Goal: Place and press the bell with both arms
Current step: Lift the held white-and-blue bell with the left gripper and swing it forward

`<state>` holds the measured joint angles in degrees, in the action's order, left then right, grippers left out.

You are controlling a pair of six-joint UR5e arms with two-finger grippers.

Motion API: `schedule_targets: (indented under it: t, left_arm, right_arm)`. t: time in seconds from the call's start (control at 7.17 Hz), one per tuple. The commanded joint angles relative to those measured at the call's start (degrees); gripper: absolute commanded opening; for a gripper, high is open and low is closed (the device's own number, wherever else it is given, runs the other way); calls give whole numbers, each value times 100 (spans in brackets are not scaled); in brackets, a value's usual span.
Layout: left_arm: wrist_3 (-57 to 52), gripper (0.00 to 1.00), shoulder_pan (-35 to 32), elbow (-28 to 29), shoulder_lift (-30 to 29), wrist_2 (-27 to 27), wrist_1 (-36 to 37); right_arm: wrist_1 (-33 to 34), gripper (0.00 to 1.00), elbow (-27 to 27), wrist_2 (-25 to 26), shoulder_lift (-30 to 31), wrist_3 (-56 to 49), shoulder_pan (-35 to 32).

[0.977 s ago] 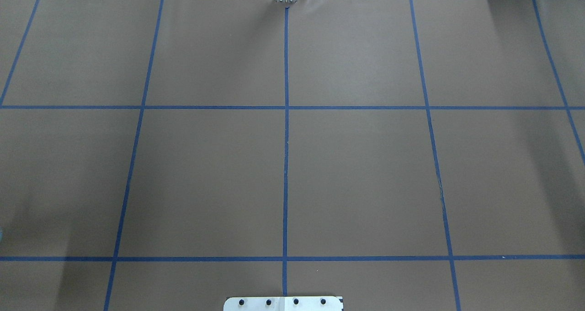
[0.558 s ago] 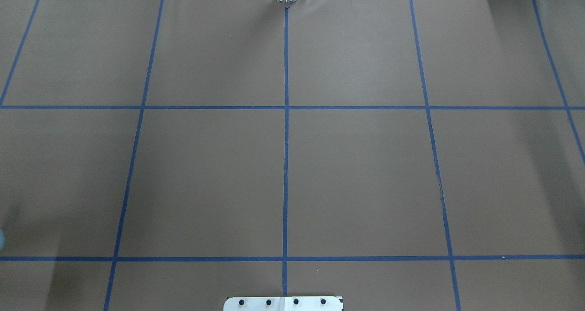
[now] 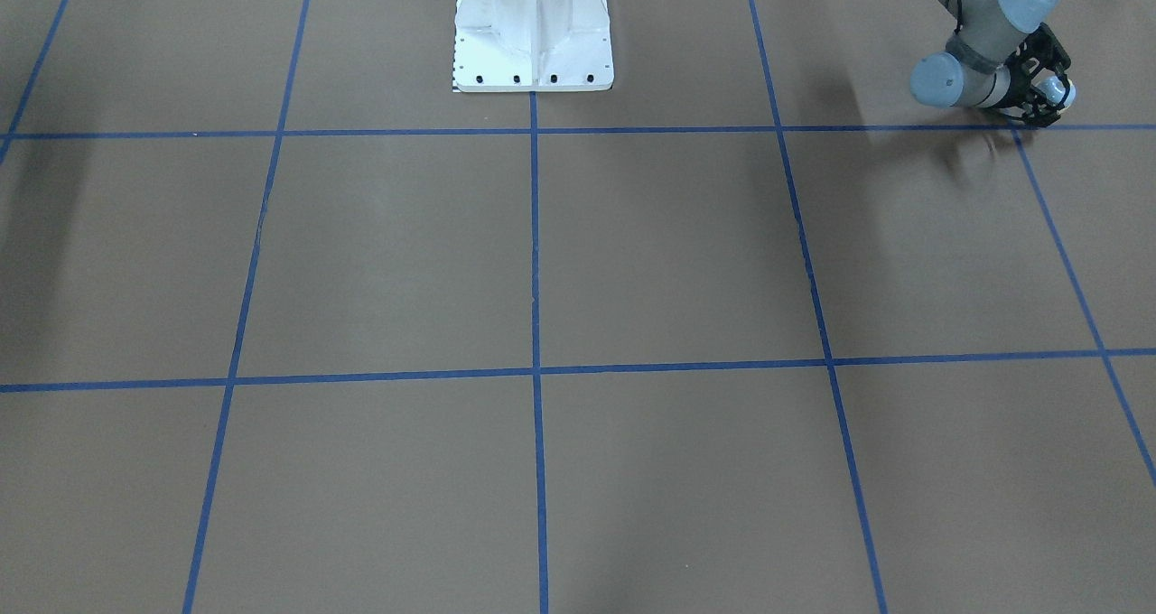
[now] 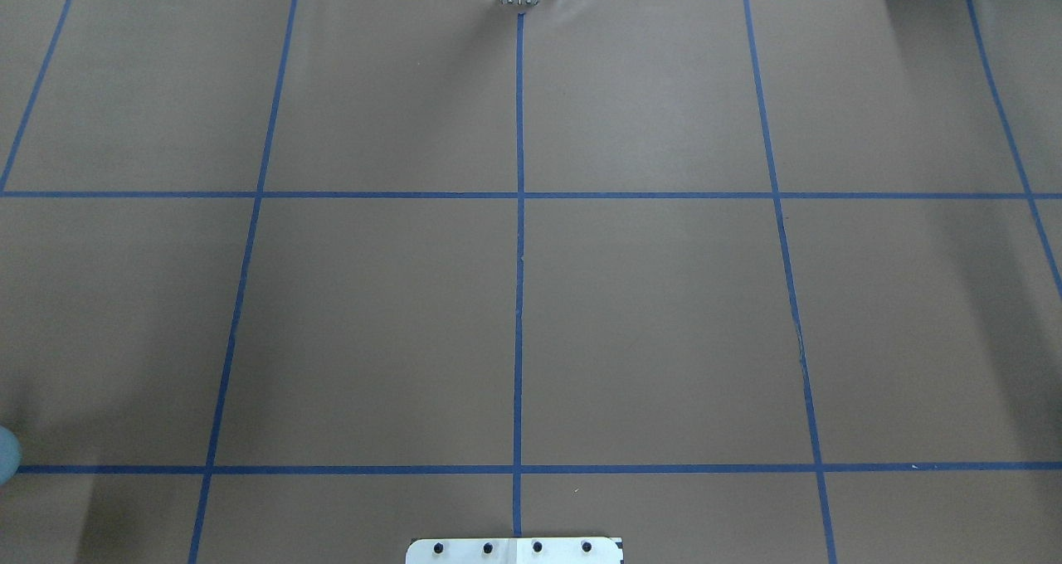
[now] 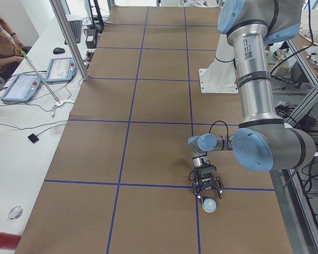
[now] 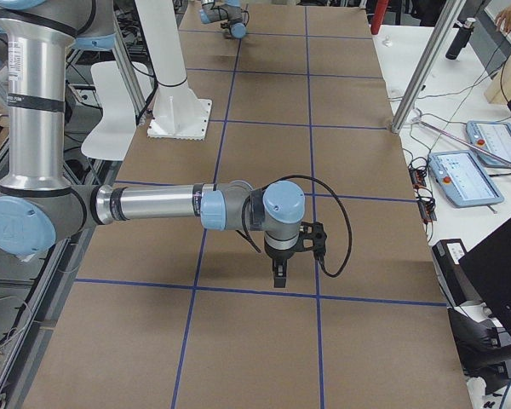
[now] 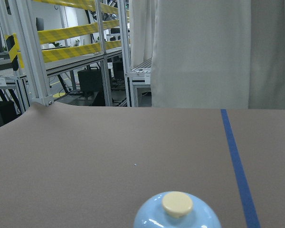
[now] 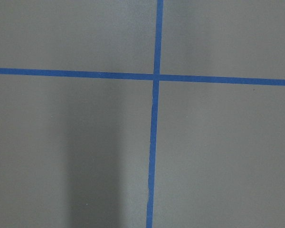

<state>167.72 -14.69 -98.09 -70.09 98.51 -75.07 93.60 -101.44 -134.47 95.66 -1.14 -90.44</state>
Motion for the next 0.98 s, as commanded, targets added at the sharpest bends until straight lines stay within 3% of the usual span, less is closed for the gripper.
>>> schedule_targets:
  t: [0.0, 0.84]
  left_arm:
    - [-20, 100, 27, 9, 39, 10, 1]
    - [-168, 100, 71, 220, 66, -25, -26]
  right_arm:
    - [0, 100, -43, 17, 14, -1, 0]
    - [0, 100, -43, 17, 14, -1, 0]
